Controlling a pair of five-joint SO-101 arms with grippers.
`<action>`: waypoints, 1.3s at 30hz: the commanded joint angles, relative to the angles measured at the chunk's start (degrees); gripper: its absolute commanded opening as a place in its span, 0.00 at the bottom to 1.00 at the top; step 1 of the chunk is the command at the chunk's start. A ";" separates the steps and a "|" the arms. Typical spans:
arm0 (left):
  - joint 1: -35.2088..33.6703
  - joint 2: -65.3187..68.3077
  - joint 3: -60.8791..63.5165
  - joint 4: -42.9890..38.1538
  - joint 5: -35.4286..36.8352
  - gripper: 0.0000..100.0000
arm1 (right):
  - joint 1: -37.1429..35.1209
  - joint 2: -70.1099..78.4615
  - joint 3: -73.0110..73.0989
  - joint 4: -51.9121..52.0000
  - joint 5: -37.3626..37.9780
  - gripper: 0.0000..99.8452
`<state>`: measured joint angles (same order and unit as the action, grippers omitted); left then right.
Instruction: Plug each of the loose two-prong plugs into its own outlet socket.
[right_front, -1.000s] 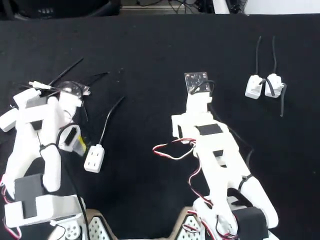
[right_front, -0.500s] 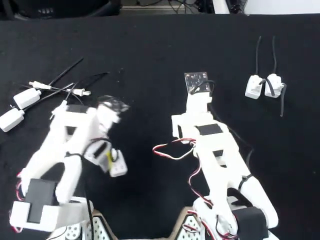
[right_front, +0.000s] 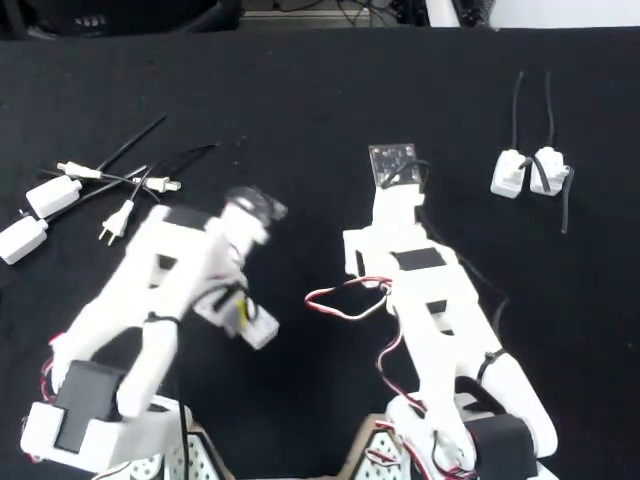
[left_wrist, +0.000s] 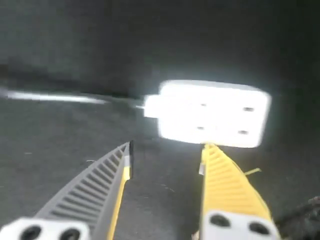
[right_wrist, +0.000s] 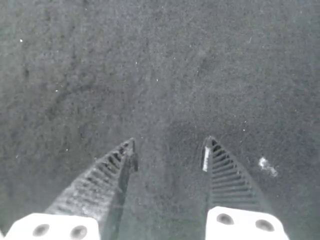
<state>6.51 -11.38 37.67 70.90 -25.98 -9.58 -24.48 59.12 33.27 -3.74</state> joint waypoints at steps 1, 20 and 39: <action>-5.41 -1.41 -5.41 -4.40 1.93 0.23 | 1.23 -2.33 -3.38 0.62 -0.09 0.20; -12.79 6.42 2.59 -32.35 8.00 0.23 | 1.23 -2.33 -3.30 0.62 -0.09 0.20; -30.90 -0.53 0.92 -12.66 11.78 0.23 | 1.23 -2.15 -3.30 0.62 -0.09 0.20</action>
<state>-20.84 -7.60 40.22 55.25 -13.41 -9.58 -24.48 59.12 33.27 -3.74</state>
